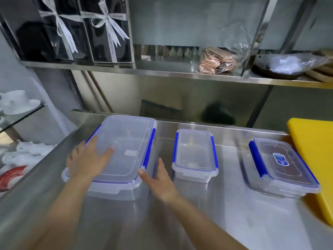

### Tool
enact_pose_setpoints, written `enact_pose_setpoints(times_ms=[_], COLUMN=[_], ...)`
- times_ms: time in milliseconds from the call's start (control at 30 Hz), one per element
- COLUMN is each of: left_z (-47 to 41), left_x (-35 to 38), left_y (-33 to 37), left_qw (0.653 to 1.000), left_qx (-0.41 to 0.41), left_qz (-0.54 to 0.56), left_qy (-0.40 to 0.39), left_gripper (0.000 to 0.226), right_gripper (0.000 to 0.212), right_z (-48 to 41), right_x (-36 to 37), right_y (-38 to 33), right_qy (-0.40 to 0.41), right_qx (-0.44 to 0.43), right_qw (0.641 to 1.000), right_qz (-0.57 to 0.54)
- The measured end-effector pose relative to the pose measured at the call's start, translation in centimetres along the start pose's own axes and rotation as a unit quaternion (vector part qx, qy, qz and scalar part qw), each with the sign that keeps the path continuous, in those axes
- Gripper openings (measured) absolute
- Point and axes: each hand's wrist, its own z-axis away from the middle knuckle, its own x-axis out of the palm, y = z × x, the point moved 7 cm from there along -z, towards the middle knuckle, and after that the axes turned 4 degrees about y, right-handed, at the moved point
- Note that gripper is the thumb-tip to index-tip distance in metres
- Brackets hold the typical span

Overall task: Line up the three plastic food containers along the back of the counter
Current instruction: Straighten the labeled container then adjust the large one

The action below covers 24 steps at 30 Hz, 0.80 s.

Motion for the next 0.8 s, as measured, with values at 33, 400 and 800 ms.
enact_pose_setpoints(times_ms=[33,400,800], left_z=[0.1,2.3,0.4], left_x=[0.7,4.3,3.7], left_y=[-1.0,-0.8,-1.5], left_qw=[0.999,0.992,0.998], left_qx=[-0.022,-0.079,-0.027], left_qz=[-0.011,0.063,0.029], left_qy=[-0.024,-0.077,-0.056], left_gripper=[0.077,0.08,0.078], right_gripper=[0.09,0.076,0.079], right_z=[0.0,-0.5,-1.0], right_x=[0.1,-2.0,-0.1], right_y=[0.1,-0.3,-1.0], right_qy=[-0.001,0.034,0.028], right_qx=[0.006,-0.006,0.0], right_qw=[1.0,0.999,0.997], right_qz=[-0.014,-0.011,0.069])
